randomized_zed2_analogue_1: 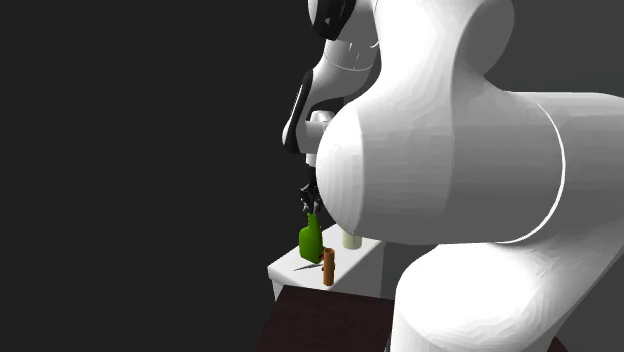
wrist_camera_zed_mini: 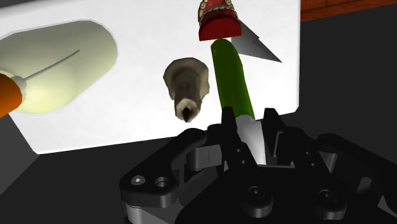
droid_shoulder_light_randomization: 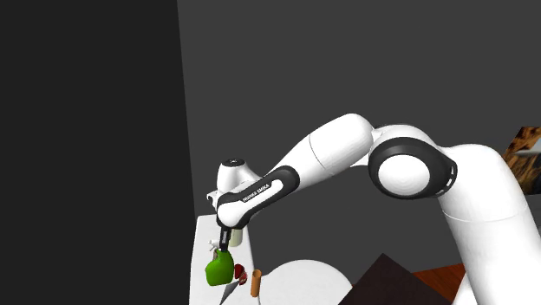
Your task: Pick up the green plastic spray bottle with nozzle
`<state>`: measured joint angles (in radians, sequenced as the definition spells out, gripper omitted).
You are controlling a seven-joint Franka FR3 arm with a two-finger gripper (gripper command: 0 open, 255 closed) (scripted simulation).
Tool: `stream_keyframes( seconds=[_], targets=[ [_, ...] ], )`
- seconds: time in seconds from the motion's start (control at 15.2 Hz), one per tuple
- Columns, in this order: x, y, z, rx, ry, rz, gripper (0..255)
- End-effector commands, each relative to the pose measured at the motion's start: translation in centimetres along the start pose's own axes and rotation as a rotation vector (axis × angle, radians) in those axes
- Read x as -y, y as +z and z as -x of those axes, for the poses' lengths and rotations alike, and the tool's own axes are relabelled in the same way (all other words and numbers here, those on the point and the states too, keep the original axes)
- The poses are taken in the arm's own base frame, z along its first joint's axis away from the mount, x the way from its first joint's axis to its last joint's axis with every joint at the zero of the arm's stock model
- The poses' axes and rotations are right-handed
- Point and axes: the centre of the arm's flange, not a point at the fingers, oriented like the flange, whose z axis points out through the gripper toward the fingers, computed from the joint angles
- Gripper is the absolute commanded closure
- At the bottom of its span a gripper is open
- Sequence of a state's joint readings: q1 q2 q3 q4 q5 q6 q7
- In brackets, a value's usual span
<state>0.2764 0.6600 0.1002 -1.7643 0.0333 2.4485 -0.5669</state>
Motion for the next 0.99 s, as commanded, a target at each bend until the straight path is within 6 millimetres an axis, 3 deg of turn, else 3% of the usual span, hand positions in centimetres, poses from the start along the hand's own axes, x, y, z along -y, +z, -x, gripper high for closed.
stream_keyframes(
  seconds=[0.0,0.4,0.92],
  targets=[
    [0.0,0.0,0.0,0.000,0.000,0.000,255],
    [0.0,0.1,0.1,0.000,0.000,0.000,255],
    [0.3,-4.1,-0.2,0.000,0.000,0.000,255]
  ],
)
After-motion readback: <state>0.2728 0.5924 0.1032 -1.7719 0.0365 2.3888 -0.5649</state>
